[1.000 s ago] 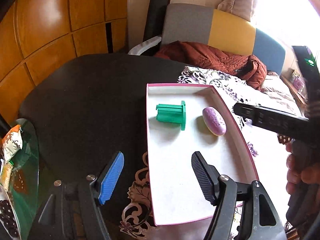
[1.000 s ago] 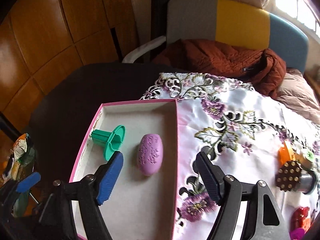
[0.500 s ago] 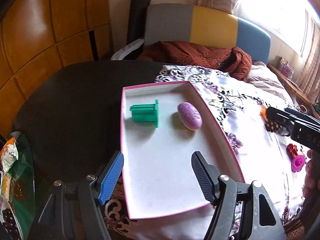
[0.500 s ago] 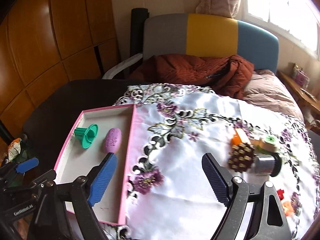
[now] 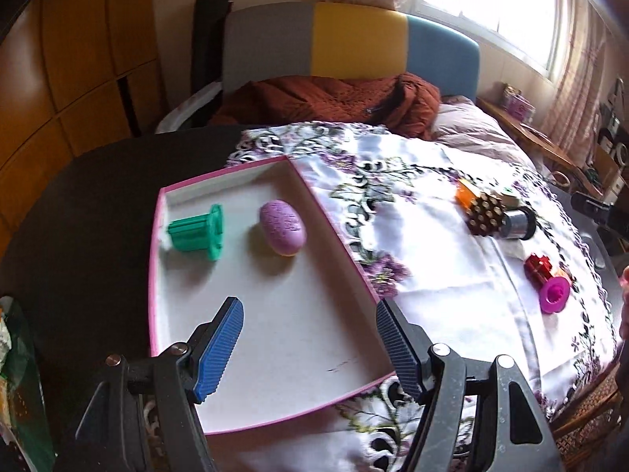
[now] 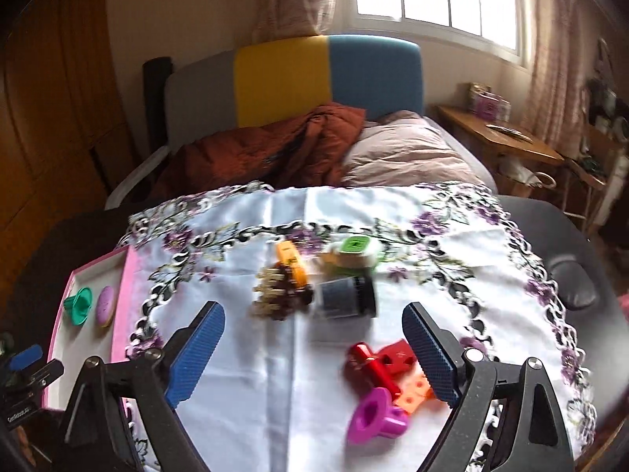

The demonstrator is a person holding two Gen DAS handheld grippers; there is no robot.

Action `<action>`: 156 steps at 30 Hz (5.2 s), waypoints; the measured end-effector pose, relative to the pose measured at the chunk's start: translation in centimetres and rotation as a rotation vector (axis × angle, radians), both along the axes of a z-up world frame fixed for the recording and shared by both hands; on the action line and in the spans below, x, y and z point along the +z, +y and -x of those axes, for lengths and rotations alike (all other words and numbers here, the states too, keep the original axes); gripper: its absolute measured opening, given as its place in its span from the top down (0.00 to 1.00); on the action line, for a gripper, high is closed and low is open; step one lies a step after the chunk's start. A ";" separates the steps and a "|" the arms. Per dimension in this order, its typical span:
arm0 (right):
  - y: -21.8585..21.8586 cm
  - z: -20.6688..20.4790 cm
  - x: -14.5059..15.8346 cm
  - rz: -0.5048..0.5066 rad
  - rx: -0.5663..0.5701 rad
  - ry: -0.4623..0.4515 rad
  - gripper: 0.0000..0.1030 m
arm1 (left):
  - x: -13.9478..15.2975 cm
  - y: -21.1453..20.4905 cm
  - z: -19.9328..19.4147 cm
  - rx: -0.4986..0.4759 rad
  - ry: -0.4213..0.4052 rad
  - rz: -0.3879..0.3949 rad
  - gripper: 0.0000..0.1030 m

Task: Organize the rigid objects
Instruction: 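Move the left tool to the magenta funnel and close on it, then carry the magenta funnel into the tray with the left tool while the right tool grasps the orange cubes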

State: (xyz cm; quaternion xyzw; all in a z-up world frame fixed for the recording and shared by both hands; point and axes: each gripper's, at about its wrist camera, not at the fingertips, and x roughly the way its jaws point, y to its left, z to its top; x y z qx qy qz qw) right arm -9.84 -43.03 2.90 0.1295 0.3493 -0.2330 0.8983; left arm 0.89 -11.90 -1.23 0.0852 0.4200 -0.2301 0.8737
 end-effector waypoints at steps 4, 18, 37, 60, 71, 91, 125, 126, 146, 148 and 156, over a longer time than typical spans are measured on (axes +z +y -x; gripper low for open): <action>-4.7 3.1 0.0 -0.017 -0.159 -0.024 0.03 | -0.6 -2.4 0.2 -0.070 0.076 0.021 0.31; -12.1 8.9 -3.7 -0.218 -0.451 -0.146 0.02 | -2.3 -14.5 5.0 -0.492 0.218 0.064 0.33; -13.9 10.5 -4.7 -0.331 -0.514 -0.198 0.02 | -5.7 -28.9 10.9 -0.811 0.217 -0.032 0.50; -13.9 8.4 -7.1 -0.406 -0.446 -0.063 0.02 | -6.5 -24.3 8.3 -0.710 0.224 0.022 0.87; -12.8 6.3 -8.9 -0.412 -0.383 0.102 0.32 | -5.4 -18.4 6.2 -0.594 0.218 0.084 0.87; -11.7 3.0 -12.0 -0.337 -0.328 0.346 0.55 | -3.4 -14.0 5.5 -0.533 0.206 0.191 0.87; -10.7 2.0 -12.3 -0.246 -0.285 0.411 0.55 | -5.1 3.9 -9.7 0.099 0.259 0.216 0.87; -10.7 2.0 -12.3 -0.246 -0.284 0.411 0.55 | -5.3 3.9 -10.3 0.113 0.258 0.208 0.87; -10.5 1.8 -12.1 -0.210 -0.277 0.415 0.55 | -3.7 3.7 -13.0 0.168 0.159 0.196 0.65; -10.5 1.9 -11.9 -0.202 -0.282 0.406 0.55 | -3.0 4.4 -11.9 0.179 0.138 0.193 0.65; -10.3 1.7 -11.9 -0.197 -0.270 0.405 0.55 | -2.0 5.7 -8.0 0.202 0.105 0.134 0.65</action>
